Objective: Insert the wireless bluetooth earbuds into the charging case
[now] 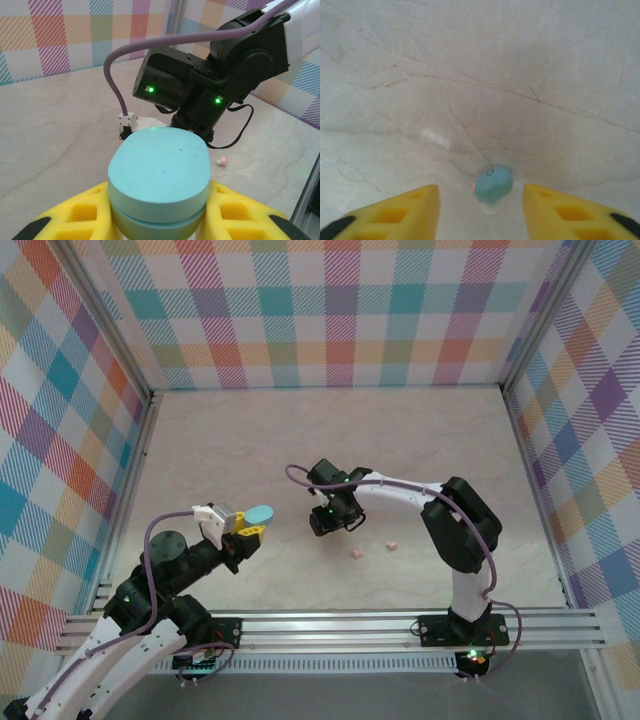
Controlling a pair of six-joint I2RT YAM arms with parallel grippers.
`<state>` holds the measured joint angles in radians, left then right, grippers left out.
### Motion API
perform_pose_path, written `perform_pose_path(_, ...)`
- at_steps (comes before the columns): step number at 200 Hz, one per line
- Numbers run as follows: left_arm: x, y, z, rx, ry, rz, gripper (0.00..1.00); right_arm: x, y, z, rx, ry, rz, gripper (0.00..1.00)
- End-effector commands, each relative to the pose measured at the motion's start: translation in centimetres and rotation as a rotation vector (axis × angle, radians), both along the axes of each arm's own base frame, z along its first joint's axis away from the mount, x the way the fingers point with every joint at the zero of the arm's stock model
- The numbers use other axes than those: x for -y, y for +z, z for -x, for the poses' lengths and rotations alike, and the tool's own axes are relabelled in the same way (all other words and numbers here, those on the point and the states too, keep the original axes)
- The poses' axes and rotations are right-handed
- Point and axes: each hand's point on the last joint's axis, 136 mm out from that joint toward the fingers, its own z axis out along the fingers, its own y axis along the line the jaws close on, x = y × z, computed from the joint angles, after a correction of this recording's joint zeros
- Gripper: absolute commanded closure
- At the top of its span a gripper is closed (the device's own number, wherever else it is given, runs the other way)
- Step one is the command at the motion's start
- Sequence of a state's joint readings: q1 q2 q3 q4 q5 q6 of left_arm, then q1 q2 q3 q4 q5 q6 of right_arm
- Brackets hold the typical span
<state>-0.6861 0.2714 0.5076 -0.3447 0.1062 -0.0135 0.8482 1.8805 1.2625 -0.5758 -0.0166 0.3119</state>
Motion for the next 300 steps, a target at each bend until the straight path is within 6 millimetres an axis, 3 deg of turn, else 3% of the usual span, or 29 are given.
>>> perform_pose_path(1, 0.6, 1.4, 0.2, 0.033, -0.028, 0.043, 0.75, -0.5, 2.9, 0.5, 0.033, 0.028, -0.084, 0.46)
perform_pose_path(28, 0.9, 1.3, 0.2, 0.024, -0.041, 0.039, 0.75, -0.3, 7.1, 0.7, 0.119, 0.044, -0.171, 0.46)
perform_pose_path(45, 1.2, 1.9, 0.1, 0.040, -0.054, 0.058, 0.76, -0.7, 11.5, 1.5, 0.206, 0.099, -0.305, 0.50)
perform_pose_path(78, 2.1, 2.4, 0.1, 0.045, -0.089, 0.073, 0.76, -1.2, 20.3, 4.9, 0.368, 0.251, -0.603, 0.51)
perform_pose_path(110, 3.0, 3.1, 0.1, 0.050, -0.131, 0.095, 0.76, -2.2, 24.2, 8.3, 0.484, 0.427, -0.670, 0.48)
perform_pose_path(143, 3.8, 3.2, 0.1, 0.028, -0.169, 0.099, 0.76, -3.6, 25.5, 9.0, 0.511, 0.494, -0.651, 0.44)
perform_pose_path(193, 4.4, 3.1, 0.4, -0.002, -0.201, 0.108, 0.76, -4.8, 24.7, 8.3, 0.521, 0.526, -0.602, 0.40)
perform_pose_path(300, 4.2, 3.1, 0.5, 0.001, -0.198, 0.104, 0.76, -5.4, 24.7, 7.2, 0.547, 0.512, -0.577, 0.40)
